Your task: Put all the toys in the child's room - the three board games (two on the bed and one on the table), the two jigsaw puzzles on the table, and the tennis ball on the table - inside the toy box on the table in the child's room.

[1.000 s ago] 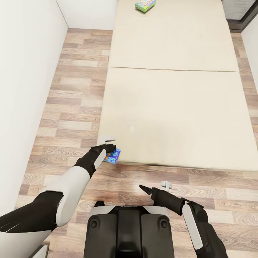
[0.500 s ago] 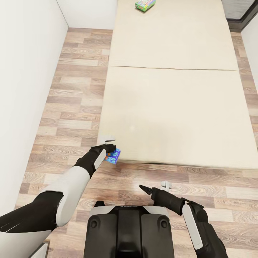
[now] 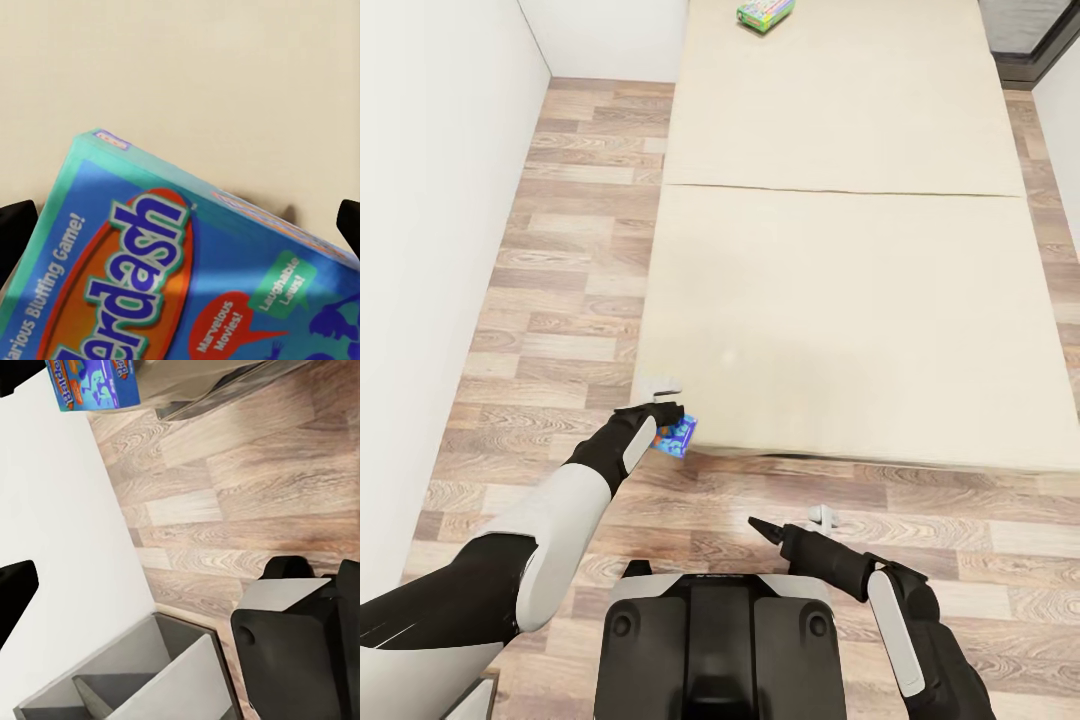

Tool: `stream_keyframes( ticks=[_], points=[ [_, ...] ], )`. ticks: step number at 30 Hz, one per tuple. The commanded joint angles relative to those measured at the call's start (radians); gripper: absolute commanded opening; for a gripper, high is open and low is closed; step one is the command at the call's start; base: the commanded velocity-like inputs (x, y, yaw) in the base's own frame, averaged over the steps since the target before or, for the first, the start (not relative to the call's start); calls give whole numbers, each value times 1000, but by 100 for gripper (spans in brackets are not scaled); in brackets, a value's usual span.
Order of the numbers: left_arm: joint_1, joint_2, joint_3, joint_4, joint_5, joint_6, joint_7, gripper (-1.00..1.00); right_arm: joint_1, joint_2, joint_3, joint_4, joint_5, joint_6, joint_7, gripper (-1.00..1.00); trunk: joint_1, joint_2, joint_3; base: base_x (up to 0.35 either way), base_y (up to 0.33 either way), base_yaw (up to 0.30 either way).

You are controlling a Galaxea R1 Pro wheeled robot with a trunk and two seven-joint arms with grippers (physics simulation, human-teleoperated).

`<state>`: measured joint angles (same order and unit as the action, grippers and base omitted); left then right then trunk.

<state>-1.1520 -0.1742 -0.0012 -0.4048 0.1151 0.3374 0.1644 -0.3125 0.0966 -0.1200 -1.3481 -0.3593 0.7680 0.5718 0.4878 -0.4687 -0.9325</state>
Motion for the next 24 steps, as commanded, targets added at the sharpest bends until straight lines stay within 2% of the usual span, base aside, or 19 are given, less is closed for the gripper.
stream_keyframes(
  ticks=[1, 24],
  points=[
    [0, 0, 0, -2, 11, 5, 6, 100, 0, 2, -3, 0, -1, 7, 3, 100, 1, -1, -1, 0, 0, 0],
    [0, 0, 0, -2, 11, 5, 6, 100, 0, 3, -3, 1, -1, 7, 3, 100, 1, -1, -1, 0, 0, 0]
  ],
)
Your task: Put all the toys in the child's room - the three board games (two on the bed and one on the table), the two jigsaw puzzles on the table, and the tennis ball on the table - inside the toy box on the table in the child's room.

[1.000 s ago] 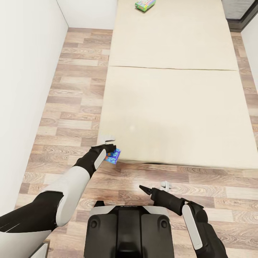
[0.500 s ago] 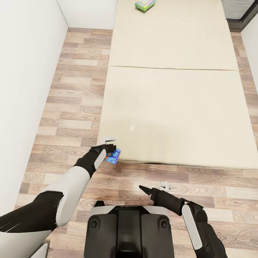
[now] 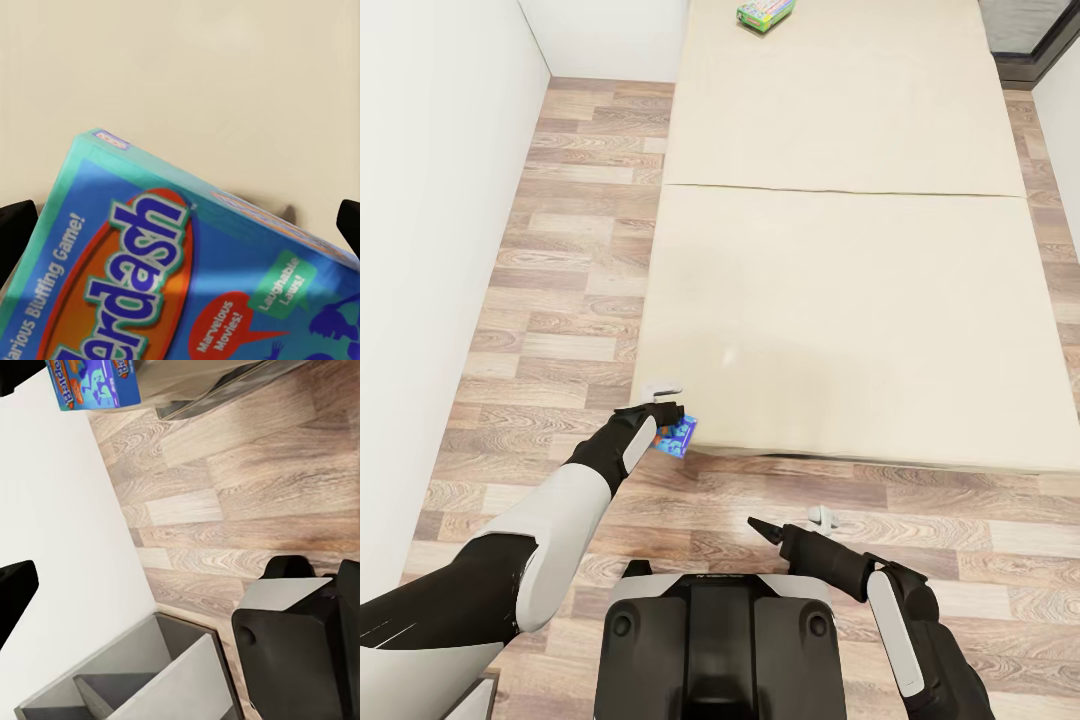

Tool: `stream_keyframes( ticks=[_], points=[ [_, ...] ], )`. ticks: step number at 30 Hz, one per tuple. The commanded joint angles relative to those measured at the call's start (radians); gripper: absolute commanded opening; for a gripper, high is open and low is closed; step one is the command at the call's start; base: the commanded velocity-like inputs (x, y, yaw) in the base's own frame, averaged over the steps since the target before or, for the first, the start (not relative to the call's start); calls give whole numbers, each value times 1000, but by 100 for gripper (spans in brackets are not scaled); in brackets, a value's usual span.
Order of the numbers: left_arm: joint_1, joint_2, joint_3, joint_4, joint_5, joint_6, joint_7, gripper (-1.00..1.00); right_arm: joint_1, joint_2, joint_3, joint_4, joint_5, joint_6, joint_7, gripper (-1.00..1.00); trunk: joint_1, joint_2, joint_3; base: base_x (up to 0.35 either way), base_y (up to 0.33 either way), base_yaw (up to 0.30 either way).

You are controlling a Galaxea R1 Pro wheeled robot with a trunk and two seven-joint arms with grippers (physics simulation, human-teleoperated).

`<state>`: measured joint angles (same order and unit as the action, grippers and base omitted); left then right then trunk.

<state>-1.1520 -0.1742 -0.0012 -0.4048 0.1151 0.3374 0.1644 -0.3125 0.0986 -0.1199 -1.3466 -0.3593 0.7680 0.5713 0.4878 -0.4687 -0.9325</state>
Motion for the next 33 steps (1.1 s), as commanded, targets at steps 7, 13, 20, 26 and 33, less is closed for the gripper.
stream_keyframes(
  ticks=[7, 13, 20, 26, 33],
  points=[
    [1, 0, 0, -2, 10, 4, 6, 100, 0, 1, -3, 0, -1, 7, 3, 100, 1, -1, -1, -87, 0, 0],
    [1, 0, -1, -2, 10, 4, 6, 100, 0, 1, -4, 0, -1, 6, 4, 100, 1, -1, -1, -23, 0, 0],
    [1, 0, -1, -2, 9, 3, 6, 100, 0, 1, -3, 5, -1, -12, 3, 100, 1, -1, -1, -3, 0, 0],
    [1, 0, 0, -11, 9, 3, 8, 100, -1, 1, -3, 37, -1, -17, 3, 100, 1, -1, -1, 0, 0, 0],
    [0, 0, 2, -15, 10, 3, 7, 100, -3, 1, -3, 47, -1, -31, 3, 100, 1, -1, -1, 0, 0, 0]
  ],
)
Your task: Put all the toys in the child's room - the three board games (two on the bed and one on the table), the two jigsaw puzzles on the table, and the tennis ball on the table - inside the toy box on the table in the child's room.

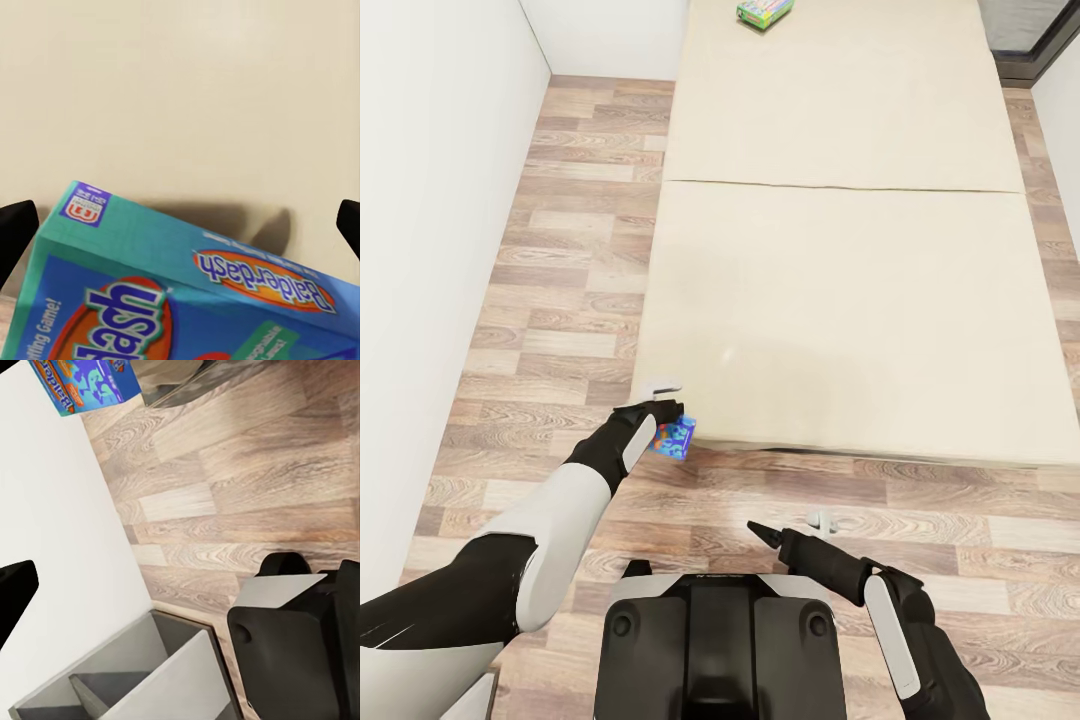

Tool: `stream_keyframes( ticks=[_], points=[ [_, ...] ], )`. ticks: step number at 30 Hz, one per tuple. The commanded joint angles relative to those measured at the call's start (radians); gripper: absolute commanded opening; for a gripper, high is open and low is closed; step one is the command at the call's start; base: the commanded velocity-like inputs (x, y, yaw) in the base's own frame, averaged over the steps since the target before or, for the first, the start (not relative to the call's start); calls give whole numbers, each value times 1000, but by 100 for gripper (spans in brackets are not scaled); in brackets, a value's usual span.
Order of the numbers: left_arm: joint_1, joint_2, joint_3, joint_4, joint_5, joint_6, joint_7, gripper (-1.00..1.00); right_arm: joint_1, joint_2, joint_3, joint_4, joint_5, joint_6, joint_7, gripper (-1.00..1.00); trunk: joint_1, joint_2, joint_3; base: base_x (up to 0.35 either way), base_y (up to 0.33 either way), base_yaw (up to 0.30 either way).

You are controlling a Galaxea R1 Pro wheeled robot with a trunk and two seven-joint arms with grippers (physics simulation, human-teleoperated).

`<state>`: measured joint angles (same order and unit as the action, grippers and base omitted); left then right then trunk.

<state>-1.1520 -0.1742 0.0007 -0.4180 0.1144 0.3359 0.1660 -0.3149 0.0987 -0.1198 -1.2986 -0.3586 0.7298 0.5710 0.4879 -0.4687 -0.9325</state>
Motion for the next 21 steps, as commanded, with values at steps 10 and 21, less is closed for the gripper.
stream_keyframes(
  ticks=[10, 21],
  points=[
    [0, 0, 1, -2, 11, 5, 6, 100, 0, 1, -3, 0, -2, 3, 3, 100, 0, -1, -1, 0, 0, 0],
    [0, 0, 0, -4, 11, 4, 6, 100, 0, 1, -3, 1, -2, 2, 3, 100, 0, -1, -1, 0, 0, 0]
  ],
)
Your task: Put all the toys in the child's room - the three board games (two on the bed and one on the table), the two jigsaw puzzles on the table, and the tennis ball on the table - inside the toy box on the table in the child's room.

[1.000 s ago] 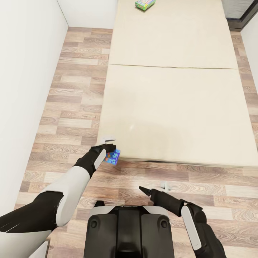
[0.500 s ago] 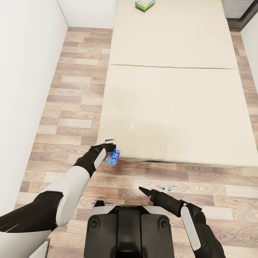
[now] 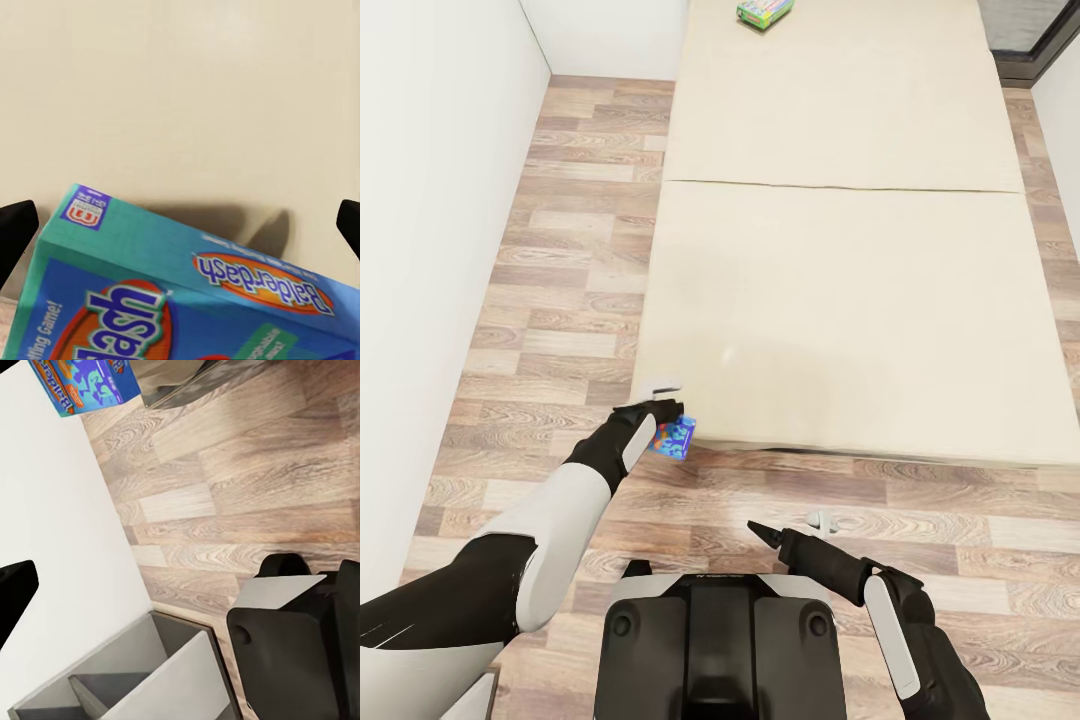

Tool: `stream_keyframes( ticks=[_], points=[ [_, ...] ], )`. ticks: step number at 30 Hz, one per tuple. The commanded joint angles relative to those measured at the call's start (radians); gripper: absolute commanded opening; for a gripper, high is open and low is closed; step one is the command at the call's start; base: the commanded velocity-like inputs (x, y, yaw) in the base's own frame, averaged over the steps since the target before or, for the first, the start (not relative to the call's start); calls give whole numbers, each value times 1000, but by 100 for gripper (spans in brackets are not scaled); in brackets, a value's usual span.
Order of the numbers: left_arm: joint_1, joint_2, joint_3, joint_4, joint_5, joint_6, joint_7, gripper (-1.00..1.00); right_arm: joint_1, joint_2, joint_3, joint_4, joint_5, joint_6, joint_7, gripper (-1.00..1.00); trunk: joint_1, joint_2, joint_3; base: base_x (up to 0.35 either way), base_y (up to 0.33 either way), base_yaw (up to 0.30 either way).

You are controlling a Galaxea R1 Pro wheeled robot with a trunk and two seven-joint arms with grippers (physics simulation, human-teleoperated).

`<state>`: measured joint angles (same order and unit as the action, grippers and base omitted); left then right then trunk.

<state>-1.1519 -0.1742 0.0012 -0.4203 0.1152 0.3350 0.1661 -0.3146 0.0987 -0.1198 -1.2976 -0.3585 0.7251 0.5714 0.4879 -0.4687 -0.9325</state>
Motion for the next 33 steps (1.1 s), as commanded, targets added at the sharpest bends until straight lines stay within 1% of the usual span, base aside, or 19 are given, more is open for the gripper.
stream_keyframes(
  ticks=[1, 3, 10, 21, 28, 29, 33],
  points=[
    [0, 0, 0, -4, 11, 4, 6, 100, 0, 1, -3, 0, -2, 7, 3, 100, 0, -1, -1, 0, 0, 0],
    [0, 0, 0, -11, 11, 4, 6, 100, 0, 1, -3, 0, -2, 7, 3, 100, 0, -1, -1, 0, 0, 0],
    [0, 0, 2, -77, 11, 18, 7, 100, -1, 1, -3, 0, -2, 7, 3, 100, 0, -1, -1, 0, 0, 0],
    [0, 0, 10, -166, 13, 78, 7, 100, -1, -2, -3, 0, -2, 7, 3, 100, 0, -1, -1, 0, 0, 0],
    [0, 0, 12, -242, 15, 154, 7, 100, -1, -3, -3, 0, -2, 7, 3, 100, 0, -1, -1, 0, 0, 0],
    [0, 0, 13, -263, 16, 172, 6, 100, -1, -3, -3, 0, -2, 7, 3, 100, 0, -1, -1, 0, 0, 0],
    [0, 0, 30, -299, 21, 207, 5, 100, -1, -3, -4, 0, -2, 7, 3, 100, 0, -1, -1, 0, 0, 0]
  ],
)
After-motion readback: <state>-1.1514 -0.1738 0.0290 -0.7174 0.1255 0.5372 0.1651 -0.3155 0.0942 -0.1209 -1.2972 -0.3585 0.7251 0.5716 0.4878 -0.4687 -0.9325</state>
